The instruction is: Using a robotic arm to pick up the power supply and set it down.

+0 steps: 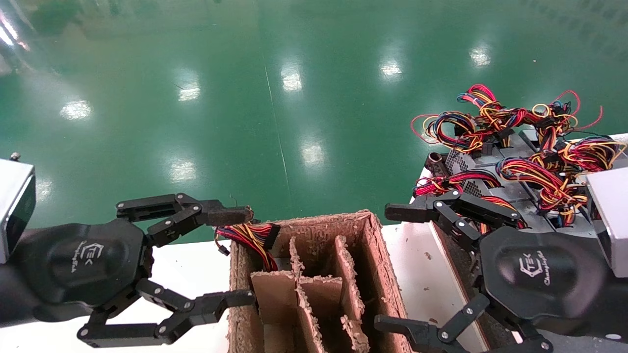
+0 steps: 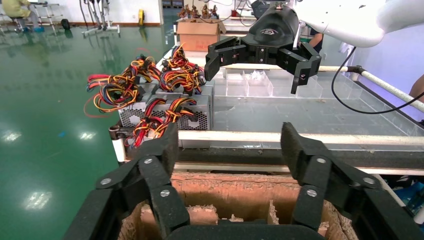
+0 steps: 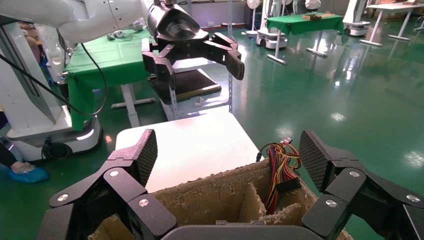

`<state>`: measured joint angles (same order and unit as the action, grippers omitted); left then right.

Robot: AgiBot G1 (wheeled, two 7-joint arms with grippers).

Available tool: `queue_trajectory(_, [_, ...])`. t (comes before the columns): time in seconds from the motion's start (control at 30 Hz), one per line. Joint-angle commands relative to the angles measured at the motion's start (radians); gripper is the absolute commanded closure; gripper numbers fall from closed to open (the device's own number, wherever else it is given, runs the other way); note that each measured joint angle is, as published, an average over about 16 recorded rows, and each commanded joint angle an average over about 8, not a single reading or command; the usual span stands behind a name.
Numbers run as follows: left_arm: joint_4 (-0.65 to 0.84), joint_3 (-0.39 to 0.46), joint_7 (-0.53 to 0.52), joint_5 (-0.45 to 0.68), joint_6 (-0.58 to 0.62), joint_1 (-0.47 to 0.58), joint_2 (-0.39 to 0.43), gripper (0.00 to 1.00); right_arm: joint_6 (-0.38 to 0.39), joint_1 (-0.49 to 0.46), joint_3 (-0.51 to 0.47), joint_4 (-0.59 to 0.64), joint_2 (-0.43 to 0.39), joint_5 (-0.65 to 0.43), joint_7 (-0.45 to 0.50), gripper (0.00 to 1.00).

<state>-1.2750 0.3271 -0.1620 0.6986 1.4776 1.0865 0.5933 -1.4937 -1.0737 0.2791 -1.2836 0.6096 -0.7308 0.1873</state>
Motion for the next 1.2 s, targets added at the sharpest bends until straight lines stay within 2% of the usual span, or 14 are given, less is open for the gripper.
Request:
queue_trajectory(0.03, [0.0, 0.0, 0.0, 0.0, 0.0, 0.0, 0.0, 1.0, 0.0, 0.0, 0.0, 0.0, 0.0, 0.0, 0.0, 0.0])
queue_trajectory(0.8, [0.0, 0.0, 0.0, 0.0, 0.0, 0.0, 0.0, 0.98, 0.004, 0.001, 0.003, 0.005, 0.003, -0.005, 0.001, 0.0])
queue_trajectory(1.07, [0.0, 0.0, 0.0, 0.0, 0.0, 0.0, 0.0, 0.0, 0.021, -0.005, 0.022, 0.039, 0.018, -0.035, 0.012, 0.0])
queue_trajectory(1.2, [0.001, 0.0, 0.0, 0.0, 0.0, 0.0, 0.0, 0.0, 0.041, -0.02, 0.043, 0.057, 0.032, -0.078, 0.025, 0.0])
